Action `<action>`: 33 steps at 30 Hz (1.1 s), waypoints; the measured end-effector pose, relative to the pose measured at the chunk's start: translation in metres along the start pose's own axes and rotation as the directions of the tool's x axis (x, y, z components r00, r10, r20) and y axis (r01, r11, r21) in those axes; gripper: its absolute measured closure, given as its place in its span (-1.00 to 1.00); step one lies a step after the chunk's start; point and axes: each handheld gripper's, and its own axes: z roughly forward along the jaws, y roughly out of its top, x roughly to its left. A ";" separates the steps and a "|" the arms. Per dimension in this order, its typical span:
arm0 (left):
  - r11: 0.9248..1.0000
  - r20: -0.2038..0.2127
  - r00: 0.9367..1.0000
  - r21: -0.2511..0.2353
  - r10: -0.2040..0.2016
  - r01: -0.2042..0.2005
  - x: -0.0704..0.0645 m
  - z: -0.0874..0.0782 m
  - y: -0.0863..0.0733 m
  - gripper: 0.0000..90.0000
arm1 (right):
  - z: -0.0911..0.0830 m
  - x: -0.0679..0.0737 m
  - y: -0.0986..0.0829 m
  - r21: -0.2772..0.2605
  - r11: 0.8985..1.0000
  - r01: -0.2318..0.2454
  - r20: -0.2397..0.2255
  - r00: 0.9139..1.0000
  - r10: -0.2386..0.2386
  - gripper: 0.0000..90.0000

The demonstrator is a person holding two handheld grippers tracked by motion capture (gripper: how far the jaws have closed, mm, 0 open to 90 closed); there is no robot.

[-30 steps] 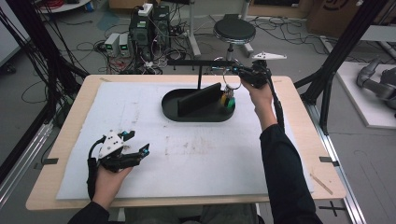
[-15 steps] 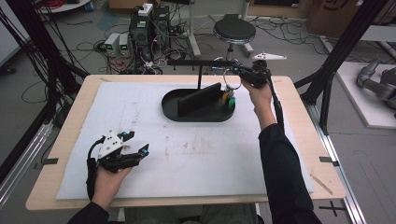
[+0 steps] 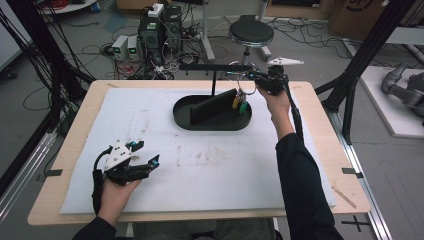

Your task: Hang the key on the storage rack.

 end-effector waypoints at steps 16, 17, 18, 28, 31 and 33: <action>1.000 0.004 1.000 -0.006 0.005 -0.005 0.002 0.002 0.003 -0.39 | -0.032 0.005 0.010 0.045 0.998 0.048 0.066 0.997 -0.051 0.10; 1.000 0.005 1.000 -0.006 0.008 -0.007 0.002 0.002 0.003 -0.39 | -0.038 0.007 0.010 0.050 0.997 0.053 0.059 0.997 -0.056 0.08; 1.000 0.006 1.000 -0.008 0.008 -0.008 0.002 0.002 0.003 -0.39 | -0.043 0.008 0.011 0.049 0.997 0.058 0.052 0.997 -0.061 0.08; 1.000 0.013 1.000 -0.019 0.018 -0.017 0.003 0.008 0.009 -0.39 | -0.102 0.016 -0.012 -0.027 0.998 0.065 0.015 0.998 -0.065 -0.01; 1.000 0.018 1.000 -0.021 0.017 -0.017 0.003 0.012 0.011 -0.39 | -0.119 0.019 -0.021 -0.063 0.996 0.064 0.008 0.998 -0.064 -0.03; 1.000 0.019 1.000 -0.019 0.014 -0.014 0.004 0.014 0.011 -0.39 | -0.129 0.020 -0.027 -0.074 0.996 0.059 0.002 0.998 -0.059 -0.05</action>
